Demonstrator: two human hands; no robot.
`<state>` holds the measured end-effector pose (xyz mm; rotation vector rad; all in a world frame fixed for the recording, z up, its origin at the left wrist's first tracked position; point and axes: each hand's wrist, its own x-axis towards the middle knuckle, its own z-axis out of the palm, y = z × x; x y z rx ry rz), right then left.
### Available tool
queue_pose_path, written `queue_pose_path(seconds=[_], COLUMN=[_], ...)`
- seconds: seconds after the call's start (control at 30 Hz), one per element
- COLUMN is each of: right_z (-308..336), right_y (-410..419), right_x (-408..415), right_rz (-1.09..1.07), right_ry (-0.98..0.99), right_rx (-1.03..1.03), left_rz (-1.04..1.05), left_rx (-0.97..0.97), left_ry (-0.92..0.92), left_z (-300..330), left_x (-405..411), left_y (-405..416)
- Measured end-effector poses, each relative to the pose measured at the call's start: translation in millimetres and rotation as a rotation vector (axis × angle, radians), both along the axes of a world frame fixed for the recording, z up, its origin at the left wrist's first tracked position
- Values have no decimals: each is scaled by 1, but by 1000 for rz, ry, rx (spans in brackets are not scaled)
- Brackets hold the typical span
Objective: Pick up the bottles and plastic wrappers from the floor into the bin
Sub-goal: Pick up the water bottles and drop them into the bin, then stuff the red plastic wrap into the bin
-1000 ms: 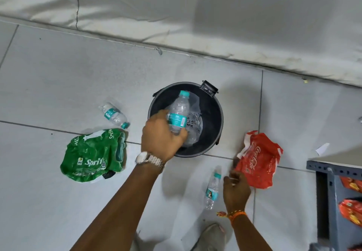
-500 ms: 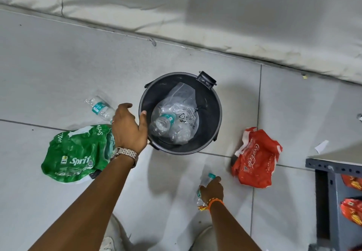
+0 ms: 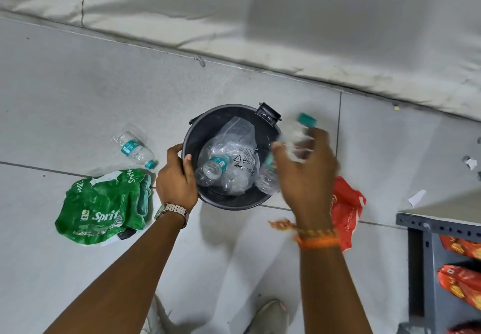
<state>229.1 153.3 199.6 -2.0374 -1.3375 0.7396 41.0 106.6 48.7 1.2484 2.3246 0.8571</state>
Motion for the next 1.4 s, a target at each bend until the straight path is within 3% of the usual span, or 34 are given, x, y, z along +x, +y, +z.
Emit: queue_pose_path(seconds=[0.07, 0.13, 0.27, 0.47, 0.57, 0.63, 0.73, 0.83, 0.97, 1.07, 1.13, 1.2, 1.27, 1.4], right_z=[-19, -35, -46, -120, -165, -205, -268, -290, -225, -141, -80, -29, -14, -68], right_y=[19, 28, 17, -37, -54, -55, -58, -57, -45, -29, -24, -24, -24, -2], right_x=[-19, -22, 33, 136, 152, 157, 167, 172, 143, 118, 96, 56, 10, -51], right_rz=[217, 287, 90, -255, -237, -113, -52, 93, -60, -272, -274, -204, 25, 570], right_ry=[-169, -237, -211, -197, -220, -218, -292, -373, -209, -54, 131, 310, 335, -62], right_rx=[-107, -199, -161, -410, -744, -812, -750, -594, -471, -25, 256, 377, 333, -110], left_rz=[-4, -13, -10, 18, 11, -10, -21, -14, 3, 37, 47, 30, 11, -18], left_rx=[-6, -7, 32, 96, 118, 141, 167, 191, 168, 144, 119, 87, 51, 12], left_ry=[-13, -19, -34, -81, -156, -183, -213, -222, -182, -143, -121, -107, -121, -129], left_z=[0, -1, -3, -8, -13, -16, -20, -21, -18, -15, -11, -9, -6, -3], left_x=[-1, -2, -3, -4, -3, -7, -8, -5, -3, -2, -2, -3, -4, -5], left_y=[-1, 0, -2, -1, -4, -3, -3, -3, -3, -3, -2, -2, -2, -1])
